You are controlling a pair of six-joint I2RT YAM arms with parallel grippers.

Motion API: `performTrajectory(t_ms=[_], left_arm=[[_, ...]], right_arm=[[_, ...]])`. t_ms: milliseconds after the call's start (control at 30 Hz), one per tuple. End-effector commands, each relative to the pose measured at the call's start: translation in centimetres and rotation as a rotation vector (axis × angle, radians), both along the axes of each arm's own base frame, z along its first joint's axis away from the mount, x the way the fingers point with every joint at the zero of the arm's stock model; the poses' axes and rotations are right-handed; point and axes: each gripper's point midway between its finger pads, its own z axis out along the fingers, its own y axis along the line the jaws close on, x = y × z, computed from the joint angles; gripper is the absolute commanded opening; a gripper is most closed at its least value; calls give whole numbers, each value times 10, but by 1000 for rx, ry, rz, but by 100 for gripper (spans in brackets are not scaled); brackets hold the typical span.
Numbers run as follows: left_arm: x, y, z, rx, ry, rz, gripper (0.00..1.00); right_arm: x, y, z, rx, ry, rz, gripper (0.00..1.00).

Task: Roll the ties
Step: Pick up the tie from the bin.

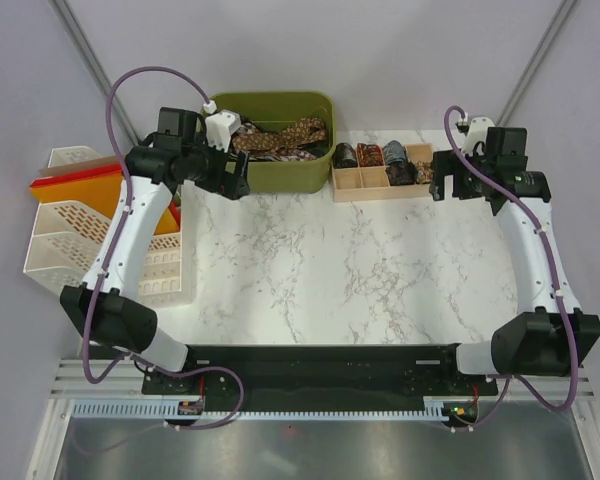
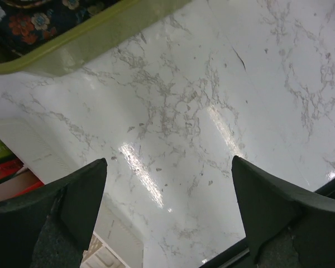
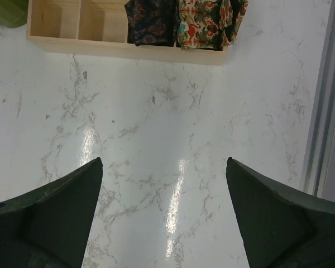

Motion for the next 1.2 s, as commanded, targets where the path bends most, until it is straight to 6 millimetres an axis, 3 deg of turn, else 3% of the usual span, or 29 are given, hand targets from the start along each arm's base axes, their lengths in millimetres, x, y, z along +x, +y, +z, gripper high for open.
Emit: performTrajectory(t_ms=[0,67,100,200,233,267,333,400,433,500,567,633,667,767,800,1000,1167], left_arm=[[65,9,47,-10,-219,158,100],[91,6,65,-37,-280,196,100],[111,6,52,-25,-273,221,100],[154,8,61,-49,-353,307,100],[176,4,45,-48,-349,314,99],[188,4,55,-61,-389,326,99],[217,12,35,-31,-401,397,98],[243,24,39,-10,-482,480,96],[255,27,21,3,-473,495,95],[274,37,24,-4,-537,538,93],[289,48,7,1,-546,566,92],[302,53,5,-13,-586,584,89],[310,60,-8,-3,-582,598,88],[324,66,-16,10,-608,604,86],[329,66,-30,31,-597,597,84],[344,62,-68,57,-581,556,82],[349,58,-87,46,-563,536,79]], right_arm=[[13,5,0,34,-26,7,98],[17,3,-4,28,-15,2,98],[18,3,-5,23,-14,0,98],[22,3,-14,26,11,-1,98],[23,2,-17,30,21,-6,98],[24,2,-18,30,23,-8,98],[27,3,-23,38,36,-13,98],[28,3,-26,42,41,-16,98],[29,3,-30,47,52,-18,98],[30,3,-36,50,69,-18,98],[31,3,-41,52,82,-19,98],[31,3,-48,54,100,-21,98],[30,4,-51,58,111,-20,98],[33,6,-61,70,135,-18,98],[34,5,-66,70,149,-22,98],[41,4,-73,66,169,-27,98],[41,2,-79,57,187,-34,98]])
